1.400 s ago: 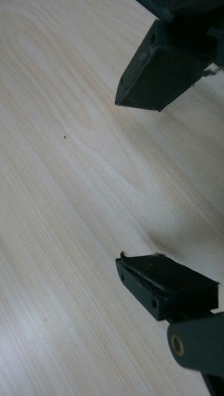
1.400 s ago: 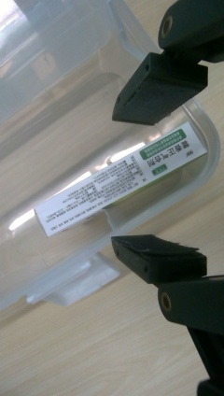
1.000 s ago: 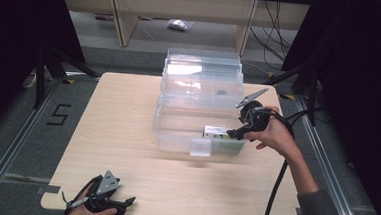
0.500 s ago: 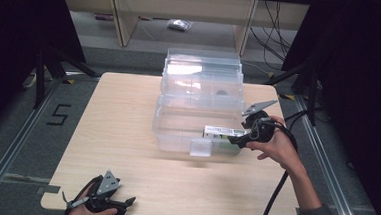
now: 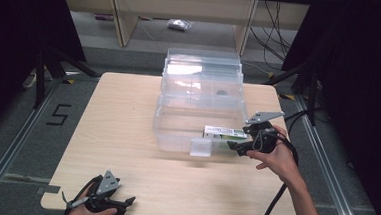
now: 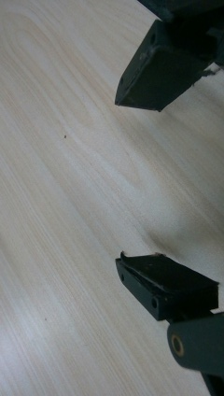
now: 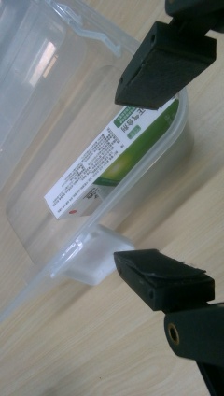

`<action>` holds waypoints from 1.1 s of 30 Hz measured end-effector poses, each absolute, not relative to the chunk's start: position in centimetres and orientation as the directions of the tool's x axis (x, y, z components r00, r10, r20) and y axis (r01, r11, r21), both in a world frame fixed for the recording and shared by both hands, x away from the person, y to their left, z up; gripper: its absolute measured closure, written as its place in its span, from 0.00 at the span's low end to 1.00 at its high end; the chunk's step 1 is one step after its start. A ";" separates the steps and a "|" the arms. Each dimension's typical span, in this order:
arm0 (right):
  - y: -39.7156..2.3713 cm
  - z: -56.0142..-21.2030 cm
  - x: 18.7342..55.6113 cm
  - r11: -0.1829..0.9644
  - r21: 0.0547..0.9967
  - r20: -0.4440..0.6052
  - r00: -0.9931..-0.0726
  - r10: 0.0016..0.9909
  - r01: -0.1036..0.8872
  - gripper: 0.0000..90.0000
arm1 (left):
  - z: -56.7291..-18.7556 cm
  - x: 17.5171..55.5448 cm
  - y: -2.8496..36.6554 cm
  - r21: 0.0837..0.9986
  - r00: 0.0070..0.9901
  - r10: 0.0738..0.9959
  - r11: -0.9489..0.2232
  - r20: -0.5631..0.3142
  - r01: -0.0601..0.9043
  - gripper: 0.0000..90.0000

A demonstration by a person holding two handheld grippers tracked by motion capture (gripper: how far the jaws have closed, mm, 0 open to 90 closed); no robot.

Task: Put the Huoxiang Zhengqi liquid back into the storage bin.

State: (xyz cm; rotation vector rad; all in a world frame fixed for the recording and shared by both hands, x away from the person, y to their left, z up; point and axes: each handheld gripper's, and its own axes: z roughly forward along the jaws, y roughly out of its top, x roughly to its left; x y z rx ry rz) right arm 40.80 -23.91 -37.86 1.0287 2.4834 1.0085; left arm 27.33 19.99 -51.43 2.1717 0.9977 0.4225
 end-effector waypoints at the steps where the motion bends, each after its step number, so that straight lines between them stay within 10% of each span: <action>1: -24.0 -38.2 40.8 0.508 0.711 -0.013 -0.714 0.700 0.485 0.24 | -51.4 27.3 20.0 0.711 0.652 0.758 -0.461 0.006 0.530 0.20; 33: -23.6 -41.1 36.6 0.419 0.772 0.033 -0.687 0.726 0.479 0.22 | -51.4 27.3 20.0 0.715 0.654 0.757 -0.456 -0.002 0.530 0.20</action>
